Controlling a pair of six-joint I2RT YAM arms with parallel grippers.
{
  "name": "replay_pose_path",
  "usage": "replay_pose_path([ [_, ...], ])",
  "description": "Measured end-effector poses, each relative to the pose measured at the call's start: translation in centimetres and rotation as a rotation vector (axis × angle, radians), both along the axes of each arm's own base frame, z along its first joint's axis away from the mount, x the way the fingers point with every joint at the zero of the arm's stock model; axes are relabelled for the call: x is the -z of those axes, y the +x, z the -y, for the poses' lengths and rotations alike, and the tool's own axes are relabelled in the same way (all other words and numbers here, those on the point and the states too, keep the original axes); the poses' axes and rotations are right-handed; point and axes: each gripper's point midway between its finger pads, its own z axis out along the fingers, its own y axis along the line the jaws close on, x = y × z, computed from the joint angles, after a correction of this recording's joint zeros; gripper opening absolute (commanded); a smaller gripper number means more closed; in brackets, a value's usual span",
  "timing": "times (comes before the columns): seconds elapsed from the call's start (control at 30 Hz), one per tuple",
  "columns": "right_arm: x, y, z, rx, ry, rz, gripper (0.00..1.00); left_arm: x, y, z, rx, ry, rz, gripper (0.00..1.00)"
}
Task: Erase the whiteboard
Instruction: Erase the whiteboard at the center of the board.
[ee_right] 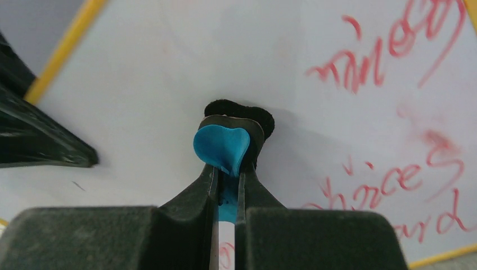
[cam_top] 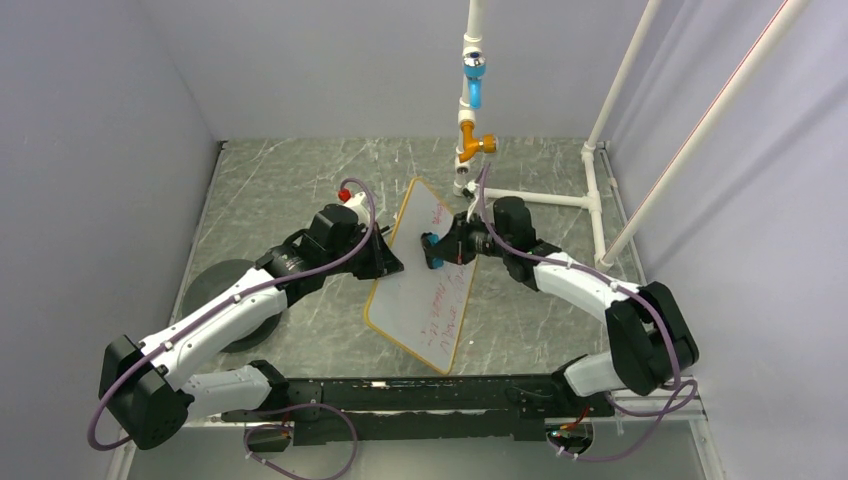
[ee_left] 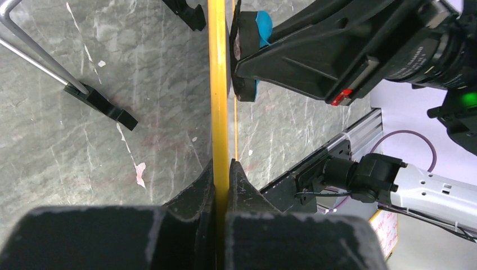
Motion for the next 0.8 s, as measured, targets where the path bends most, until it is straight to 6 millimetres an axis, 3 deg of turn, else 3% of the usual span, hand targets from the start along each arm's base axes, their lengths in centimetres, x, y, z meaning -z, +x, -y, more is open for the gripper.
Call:
replay_pose_path([
  [0.1,-1.6,1.1,-0.8,-0.006,0.044,0.001,0.0,0.0,0.1,0.0,-0.003,0.0,0.001,0.0],
  [0.17,-2.1,3.4,-0.4,0.029,0.065,-0.009,0.0,0.0,0.1,0.0,-0.002,-0.001,0.002,0.0],
  [0.23,-1.8,6.3,1.1,0.095,0.07,-0.012,0.0,-0.1,0.1,0.0,0.002,-0.002,0.007,0.0],
  [0.33,-0.1,7.8,3.4,0.164,0.043,-0.043,0.0,-0.2,0.0,0.2,0.014,-0.004,0.016,0.0],
  [0.43,2.0,6.7,4.6,0.176,0.013,-0.08,0.0,-0.2,-0.1,0.2,0.02,-0.002,0.013,0.0],
  [0.57,3.3,3.0,4.1,0.126,-0.011,-0.109,0.0,0.0,-0.2,0.1,0.018,0.002,0.005,0.0],
  [0.7,0.8,0.8,1.3,0.034,0.015,-0.049,0.0,0.0,-0.2,0.1,0.018,0.002,0.005,0.0],
  [0.8,-1.4,2.2,-0.2,0.019,0.049,-0.022,0.0,-0.1,-0.1,0.0,0.01,0.003,0.006,0.0],
])
